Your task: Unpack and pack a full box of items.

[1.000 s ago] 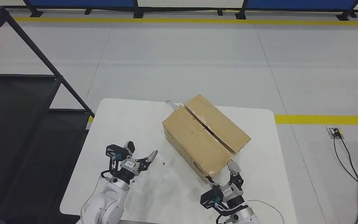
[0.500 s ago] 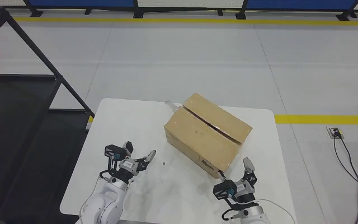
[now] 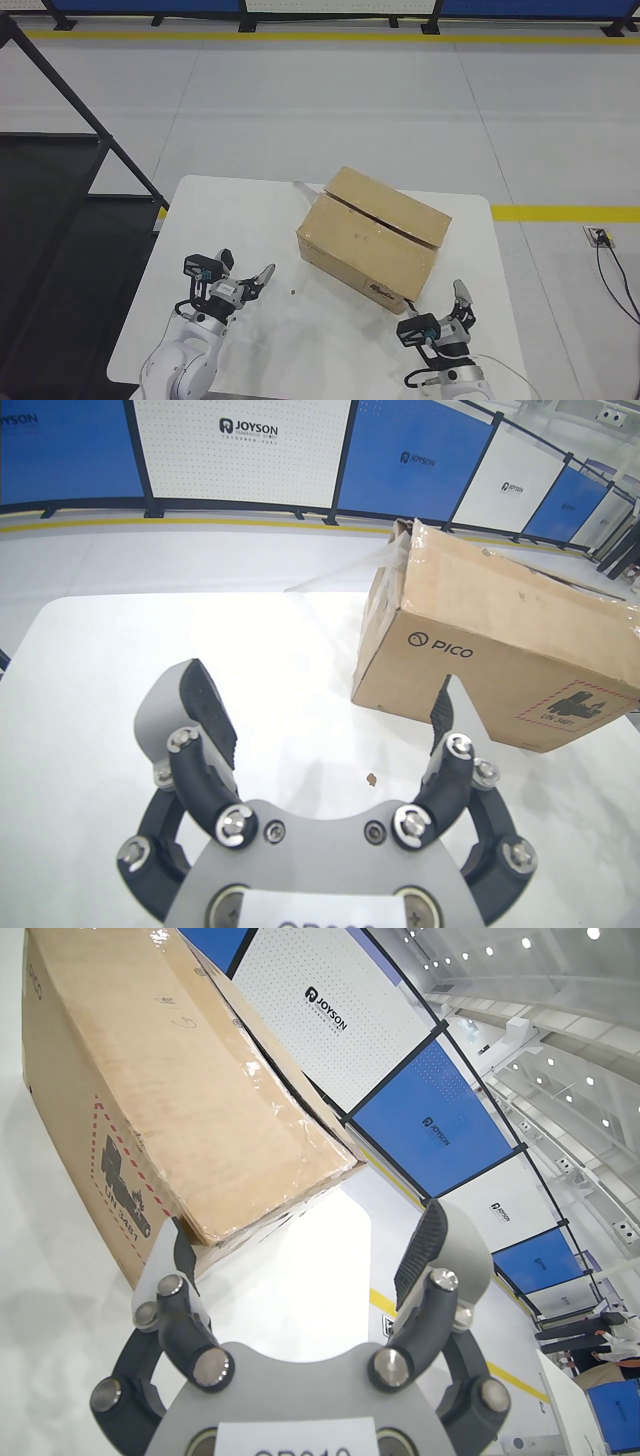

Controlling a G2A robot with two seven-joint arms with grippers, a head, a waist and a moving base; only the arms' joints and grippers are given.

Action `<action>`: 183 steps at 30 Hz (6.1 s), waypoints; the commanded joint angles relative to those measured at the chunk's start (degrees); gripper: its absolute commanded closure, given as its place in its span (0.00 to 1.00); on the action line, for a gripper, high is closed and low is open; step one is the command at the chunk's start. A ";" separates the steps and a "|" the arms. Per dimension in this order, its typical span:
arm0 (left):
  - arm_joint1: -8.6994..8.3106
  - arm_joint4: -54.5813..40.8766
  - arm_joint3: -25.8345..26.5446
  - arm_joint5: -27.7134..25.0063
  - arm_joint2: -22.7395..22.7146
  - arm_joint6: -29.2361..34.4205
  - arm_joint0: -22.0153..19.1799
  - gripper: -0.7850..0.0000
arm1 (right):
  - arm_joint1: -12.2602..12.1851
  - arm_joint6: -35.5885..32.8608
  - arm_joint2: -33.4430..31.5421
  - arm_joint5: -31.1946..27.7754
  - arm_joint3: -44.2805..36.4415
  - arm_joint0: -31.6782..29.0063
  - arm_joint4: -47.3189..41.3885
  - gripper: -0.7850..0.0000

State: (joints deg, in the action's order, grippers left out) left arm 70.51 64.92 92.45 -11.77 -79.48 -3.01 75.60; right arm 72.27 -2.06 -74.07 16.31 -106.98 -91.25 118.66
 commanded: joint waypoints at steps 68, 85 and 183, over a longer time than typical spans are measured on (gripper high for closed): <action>0.00 0.00 0.00 -0.01 0.00 0.00 0.00 0.00 | 0.94 -0.90 -2.62 -7.25 1.55 1.53 0.44 0.00; 0.00 0.00 0.00 -0.01 0.00 0.00 0.00 0.00 | 1.43 -2.62 -4.96 -4.83 1.92 1.89 -2.23 0.00; 7.50 3.21 -41.90 6.73 11.29 -22.69 -25.58 0.00 | 4.14 -20.08 -11.19 -33.48 46.44 41.22 -111.23 0.00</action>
State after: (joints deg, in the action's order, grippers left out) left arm 78.01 68.17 50.57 -5.08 -68.07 -25.70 49.98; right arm 76.39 -22.14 -85.41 -17.03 -60.43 -49.96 7.54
